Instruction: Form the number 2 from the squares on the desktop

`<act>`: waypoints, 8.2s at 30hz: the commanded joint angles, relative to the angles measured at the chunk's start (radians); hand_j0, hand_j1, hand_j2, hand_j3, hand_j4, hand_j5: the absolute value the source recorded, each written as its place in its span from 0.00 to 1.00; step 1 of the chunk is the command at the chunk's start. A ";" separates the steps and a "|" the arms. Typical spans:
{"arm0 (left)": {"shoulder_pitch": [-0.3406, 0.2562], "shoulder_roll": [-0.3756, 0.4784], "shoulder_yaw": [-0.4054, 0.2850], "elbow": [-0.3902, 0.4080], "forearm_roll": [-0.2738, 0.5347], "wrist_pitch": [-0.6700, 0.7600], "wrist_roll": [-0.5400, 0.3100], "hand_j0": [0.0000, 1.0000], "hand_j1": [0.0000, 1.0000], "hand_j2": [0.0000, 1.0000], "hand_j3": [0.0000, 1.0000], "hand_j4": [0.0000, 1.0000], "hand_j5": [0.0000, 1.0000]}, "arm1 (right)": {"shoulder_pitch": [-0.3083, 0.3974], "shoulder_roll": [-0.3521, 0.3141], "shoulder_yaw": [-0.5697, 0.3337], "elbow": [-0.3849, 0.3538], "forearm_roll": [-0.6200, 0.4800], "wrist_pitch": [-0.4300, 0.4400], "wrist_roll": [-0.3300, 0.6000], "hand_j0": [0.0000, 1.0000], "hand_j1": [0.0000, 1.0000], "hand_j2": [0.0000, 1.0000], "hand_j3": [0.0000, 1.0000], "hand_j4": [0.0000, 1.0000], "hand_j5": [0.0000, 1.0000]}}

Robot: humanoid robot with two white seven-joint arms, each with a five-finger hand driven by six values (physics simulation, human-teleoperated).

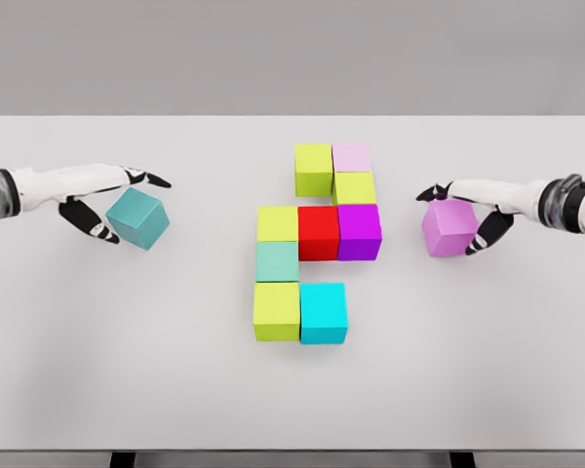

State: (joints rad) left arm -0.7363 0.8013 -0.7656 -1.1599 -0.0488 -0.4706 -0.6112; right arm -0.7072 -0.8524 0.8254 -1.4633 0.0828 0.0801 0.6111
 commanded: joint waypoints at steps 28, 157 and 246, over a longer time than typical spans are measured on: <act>-0.012 -0.059 -0.009 0.082 -0.052 -0.002 0.000 0.85 0.85 0.85 0.85 0.85 0.85 | 0.159 -0.263 -0.120 -0.292 -0.009 -0.691 0.000 0.41 0.41 0.41 0.41 0.41 0.41; -0.245 -0.590 0.002 0.333 -0.128 0.570 0.000 0.23 0.23 0.23 0.23 0.23 0.23 | 0.132 -0.306 -0.009 -0.292 0.160 -0.691 0.000 1.00 1.00 1.00 1.00 1.00 1.00; -0.270 -0.631 0.014 0.345 -0.135 0.661 0.000 0.92 0.92 0.92 0.92 0.92 0.92 | 0.166 -0.252 -0.012 -0.281 0.222 -0.691 0.000 1.00 1.00 1.00 1.00 1.00 1.00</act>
State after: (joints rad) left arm -1.0063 0.1695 -0.7526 -0.8141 -0.1848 0.1912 -0.6111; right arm -0.5415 -1.1068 0.8046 -1.7432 0.2971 -0.6132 0.6112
